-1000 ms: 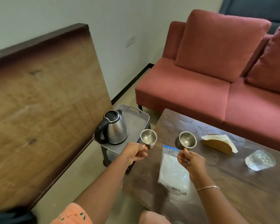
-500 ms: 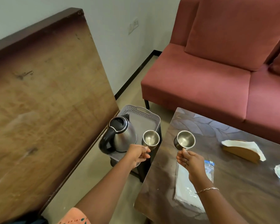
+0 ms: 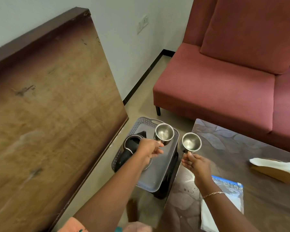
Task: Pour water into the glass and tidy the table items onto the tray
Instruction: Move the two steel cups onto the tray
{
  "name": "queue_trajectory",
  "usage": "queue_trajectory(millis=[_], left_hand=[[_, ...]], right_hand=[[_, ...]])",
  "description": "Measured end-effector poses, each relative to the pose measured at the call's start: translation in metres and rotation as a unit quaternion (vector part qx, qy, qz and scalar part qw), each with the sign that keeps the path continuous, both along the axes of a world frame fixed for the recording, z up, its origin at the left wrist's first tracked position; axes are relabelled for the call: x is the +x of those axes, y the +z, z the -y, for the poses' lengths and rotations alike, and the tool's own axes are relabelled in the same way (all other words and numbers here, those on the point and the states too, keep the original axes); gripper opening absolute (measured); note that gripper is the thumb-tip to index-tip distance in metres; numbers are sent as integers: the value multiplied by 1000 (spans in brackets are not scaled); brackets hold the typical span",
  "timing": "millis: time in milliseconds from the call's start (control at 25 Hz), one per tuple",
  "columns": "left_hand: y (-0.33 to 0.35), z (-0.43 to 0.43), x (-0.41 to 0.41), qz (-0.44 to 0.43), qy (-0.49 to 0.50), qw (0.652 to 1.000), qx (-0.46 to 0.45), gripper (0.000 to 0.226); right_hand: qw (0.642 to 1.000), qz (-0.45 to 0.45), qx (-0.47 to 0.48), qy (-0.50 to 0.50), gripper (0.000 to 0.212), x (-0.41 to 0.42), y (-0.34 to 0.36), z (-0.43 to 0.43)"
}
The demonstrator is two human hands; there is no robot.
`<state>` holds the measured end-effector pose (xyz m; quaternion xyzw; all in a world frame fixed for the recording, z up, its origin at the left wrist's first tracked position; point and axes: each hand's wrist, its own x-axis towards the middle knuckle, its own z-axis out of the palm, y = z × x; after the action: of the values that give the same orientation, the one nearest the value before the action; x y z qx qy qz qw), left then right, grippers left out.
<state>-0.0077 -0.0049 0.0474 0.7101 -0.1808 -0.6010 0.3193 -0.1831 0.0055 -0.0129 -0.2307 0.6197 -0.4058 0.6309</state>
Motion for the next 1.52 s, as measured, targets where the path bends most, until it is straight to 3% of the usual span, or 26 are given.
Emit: queue_trajectory(millis=[280, 520, 1040, 1520], left_hand=[[-12, 90, 93, 35, -44, 998, 1, 21], [-86, 133, 149, 72, -75, 992, 71, 19], [-189, 146, 139, 4, -75, 987, 142, 23], [-214, 151, 124, 13, -54, 985, 164, 21]], right_hand=[[999, -13, 30, -34, 18, 81, -26, 57], [995, 0, 92, -50, 20, 136, -67, 105], [983, 6, 179, -35, 15, 165, -161, 129], [980, -6, 186, -73, 19, 170, -188, 135]])
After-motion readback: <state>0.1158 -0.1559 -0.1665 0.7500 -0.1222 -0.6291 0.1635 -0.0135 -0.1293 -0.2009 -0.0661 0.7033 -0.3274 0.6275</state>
